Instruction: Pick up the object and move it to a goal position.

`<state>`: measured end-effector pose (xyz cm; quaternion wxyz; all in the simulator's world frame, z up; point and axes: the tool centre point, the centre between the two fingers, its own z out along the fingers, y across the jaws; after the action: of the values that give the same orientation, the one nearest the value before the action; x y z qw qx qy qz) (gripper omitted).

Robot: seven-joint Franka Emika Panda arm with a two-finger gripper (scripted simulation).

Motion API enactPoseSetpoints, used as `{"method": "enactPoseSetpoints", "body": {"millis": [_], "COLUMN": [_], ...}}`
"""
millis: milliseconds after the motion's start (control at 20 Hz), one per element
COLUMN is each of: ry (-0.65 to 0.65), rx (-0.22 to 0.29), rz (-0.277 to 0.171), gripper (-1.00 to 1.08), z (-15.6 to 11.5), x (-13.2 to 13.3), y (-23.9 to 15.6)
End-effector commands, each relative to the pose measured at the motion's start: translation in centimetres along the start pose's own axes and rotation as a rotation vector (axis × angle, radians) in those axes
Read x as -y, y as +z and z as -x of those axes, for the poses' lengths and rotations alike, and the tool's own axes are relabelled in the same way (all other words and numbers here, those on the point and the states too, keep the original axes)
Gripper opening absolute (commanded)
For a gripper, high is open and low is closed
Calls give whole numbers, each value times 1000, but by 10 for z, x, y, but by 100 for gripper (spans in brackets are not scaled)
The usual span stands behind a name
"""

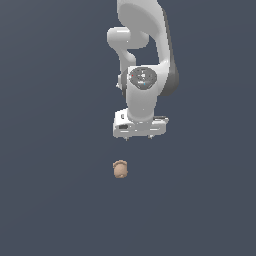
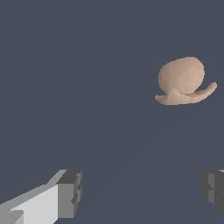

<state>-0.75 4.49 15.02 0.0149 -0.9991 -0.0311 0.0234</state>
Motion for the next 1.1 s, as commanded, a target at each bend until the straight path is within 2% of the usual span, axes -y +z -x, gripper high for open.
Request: {"method": "enactPoseSetpoints", "body": {"millis": [0,450,750,1050], "ry": [0,-19,-19,-28], "rx": [0,-11,-11,-15], "rz": [0,27,26,26], "gripper": [100,100,100,100], "z": [0,-5,-5,-16], "x": [0,7,7,-3], "y": [0,-12,-11,-5]}}
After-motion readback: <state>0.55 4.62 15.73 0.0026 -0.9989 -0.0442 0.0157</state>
